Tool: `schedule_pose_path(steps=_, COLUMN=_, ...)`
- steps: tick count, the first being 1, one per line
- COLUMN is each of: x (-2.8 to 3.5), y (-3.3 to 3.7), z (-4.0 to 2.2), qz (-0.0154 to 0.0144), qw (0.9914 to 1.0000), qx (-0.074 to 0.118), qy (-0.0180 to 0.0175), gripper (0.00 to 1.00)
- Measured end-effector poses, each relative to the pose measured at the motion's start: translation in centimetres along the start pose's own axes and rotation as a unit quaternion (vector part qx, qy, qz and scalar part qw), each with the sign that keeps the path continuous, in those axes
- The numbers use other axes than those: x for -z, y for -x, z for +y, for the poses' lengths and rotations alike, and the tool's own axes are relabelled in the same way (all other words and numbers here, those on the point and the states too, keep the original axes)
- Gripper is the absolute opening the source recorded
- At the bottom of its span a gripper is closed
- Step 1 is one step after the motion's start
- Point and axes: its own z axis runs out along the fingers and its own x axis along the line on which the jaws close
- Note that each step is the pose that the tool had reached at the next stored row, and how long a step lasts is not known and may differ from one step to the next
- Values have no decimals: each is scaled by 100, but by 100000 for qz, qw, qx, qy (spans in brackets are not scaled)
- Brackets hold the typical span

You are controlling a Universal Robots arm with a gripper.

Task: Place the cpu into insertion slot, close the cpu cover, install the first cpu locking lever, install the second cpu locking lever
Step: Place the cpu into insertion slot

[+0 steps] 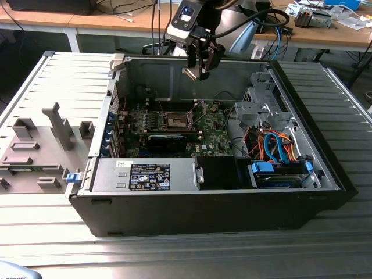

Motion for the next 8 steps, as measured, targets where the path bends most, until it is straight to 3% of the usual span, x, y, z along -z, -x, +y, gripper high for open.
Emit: schedule_pose_path(steps=8, x=0, y=0, z=0, qz=-25, qw=99999, qx=-331, qy=18, gripper=55)
